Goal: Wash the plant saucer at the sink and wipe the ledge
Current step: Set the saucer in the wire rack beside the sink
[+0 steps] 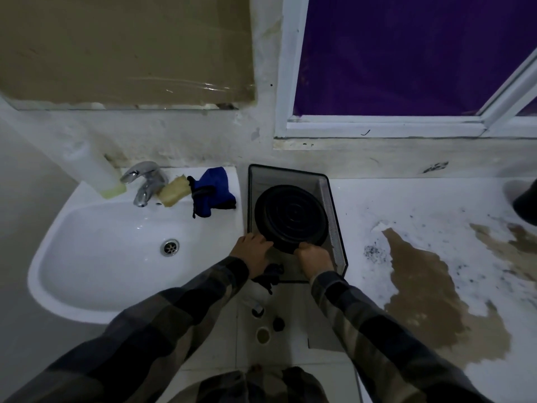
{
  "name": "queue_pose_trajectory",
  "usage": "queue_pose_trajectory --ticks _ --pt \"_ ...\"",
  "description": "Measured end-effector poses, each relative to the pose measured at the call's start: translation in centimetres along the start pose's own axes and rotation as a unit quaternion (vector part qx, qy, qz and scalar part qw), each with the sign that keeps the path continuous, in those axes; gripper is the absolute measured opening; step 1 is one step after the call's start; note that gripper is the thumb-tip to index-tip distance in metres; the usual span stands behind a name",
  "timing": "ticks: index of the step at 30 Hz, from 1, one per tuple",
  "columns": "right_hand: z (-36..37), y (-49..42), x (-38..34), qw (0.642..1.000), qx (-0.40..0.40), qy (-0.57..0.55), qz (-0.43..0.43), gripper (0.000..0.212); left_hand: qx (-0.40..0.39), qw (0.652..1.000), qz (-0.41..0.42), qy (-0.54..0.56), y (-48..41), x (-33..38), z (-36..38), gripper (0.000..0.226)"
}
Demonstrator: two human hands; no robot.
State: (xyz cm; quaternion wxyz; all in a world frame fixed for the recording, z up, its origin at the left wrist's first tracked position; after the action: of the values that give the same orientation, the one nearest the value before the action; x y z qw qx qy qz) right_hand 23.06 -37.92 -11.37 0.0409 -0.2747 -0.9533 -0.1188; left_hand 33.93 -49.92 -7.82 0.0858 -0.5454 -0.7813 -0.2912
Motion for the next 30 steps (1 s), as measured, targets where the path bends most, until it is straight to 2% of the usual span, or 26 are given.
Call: queue_pose_trajectory --ticks 4,8,13,18,25,28,30 --pt "-0.6 1.7 1.4 0.998 0.035 -0.058 0.015 0.021 0.028 0.999 0.011 0.041 0.9 0.4 -1.0 0.052" --pt "-3.5 4.7 3.7 0.984 0.128 -0.114 0.048 0.04 0.055 0.994 0.04 0.085 2.3 2.3 -2.0 0.057" --pt "-5.4 9.1 7.3 0.97 0.169 -0.15 0.089 0.031 0.062 0.989 0.07 0.117 2.5 6.0 -1.2 0.067" --pt "-6.8 12.6 10.9 0.957 0.2 -0.172 0.116 0.029 0.07 0.986 0.091 0.12 2.3 10.9 -0.2 0.061" --pt "-6.2 17.0 15.6 0.955 0.179 -0.179 0.156 0.029 0.051 0.986 0.109 0.115 1.7 17.1 2.2 0.086" --pt "-5.5 18.2 17.0 0.957 0.132 -0.197 0.168 0.03 0.054 0.984 0.107 0.129 1.6 18.9 3.0 0.082" --pt "-5.0 18.7 17.8 0.961 0.093 -0.195 0.175 0.034 0.058 0.985 0.092 0.136 1.6 19.6 3.2 0.069"
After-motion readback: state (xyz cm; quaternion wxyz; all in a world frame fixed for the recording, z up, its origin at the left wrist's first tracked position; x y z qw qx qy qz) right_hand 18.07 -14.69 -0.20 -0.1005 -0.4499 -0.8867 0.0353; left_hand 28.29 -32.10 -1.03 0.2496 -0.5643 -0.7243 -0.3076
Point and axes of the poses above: each hand's wrist, its own y-axis away from the middle knuckle, its own z-axis out of the palm, x = y × z, the point moved 4 cm from there along -y, towards the middle knuckle, and after that the axes turned 15 degrees about y, right-handed, at the moved point
